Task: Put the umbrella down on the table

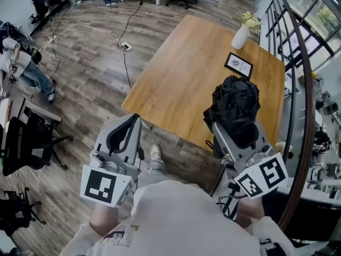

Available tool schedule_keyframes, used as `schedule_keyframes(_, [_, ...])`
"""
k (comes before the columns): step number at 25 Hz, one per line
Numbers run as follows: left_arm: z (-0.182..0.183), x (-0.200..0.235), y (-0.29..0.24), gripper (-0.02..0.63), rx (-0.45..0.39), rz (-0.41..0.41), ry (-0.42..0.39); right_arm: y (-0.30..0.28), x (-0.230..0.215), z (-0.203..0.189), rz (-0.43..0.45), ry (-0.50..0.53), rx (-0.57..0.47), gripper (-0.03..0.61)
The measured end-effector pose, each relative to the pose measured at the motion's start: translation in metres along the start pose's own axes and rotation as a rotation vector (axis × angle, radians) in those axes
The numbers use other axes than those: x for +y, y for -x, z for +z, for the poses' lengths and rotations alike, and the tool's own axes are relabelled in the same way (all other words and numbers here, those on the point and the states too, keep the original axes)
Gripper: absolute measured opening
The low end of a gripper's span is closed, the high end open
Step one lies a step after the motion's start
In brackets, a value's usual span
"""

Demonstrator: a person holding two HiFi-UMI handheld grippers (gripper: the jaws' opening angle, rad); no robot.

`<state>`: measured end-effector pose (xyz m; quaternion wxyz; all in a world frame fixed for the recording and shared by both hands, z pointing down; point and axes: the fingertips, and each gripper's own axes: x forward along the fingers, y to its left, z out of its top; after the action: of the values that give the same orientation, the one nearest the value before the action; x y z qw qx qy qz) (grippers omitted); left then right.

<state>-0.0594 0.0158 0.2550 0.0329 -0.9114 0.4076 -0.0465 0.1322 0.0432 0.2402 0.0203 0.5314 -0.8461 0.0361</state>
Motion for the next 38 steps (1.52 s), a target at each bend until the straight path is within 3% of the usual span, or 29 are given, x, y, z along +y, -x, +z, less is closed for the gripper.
schedule_keyframes(8, [-0.028,0.127,-0.033,0.017,0.047,-0.012,0.033,-0.138,0.028,-0.002,0.032,-0.015,0.056,0.268])
schedule_keyframes(17, [-0.060,0.213,-0.054,0.017,0.117,-0.011,0.055,-0.230,0.044,-0.012,0.040,-0.079,0.138,0.268])
schedule_keyframes(25, [-0.089,0.243,-0.063,0.017,0.155,-0.009,0.095,-0.280,0.051,-0.026,0.073,-0.148,0.179,0.268])
schedule_keyframes(32, [-0.100,0.260,-0.095,0.017,0.188,-0.022,0.100,-0.329,0.029,-0.036,0.096,-0.122,0.229,0.268])
schedule_keyframes(38, [-0.104,0.260,-0.123,0.017,0.192,0.001,0.113,-0.345,0.005,-0.058,0.133,-0.232,0.266,0.268])
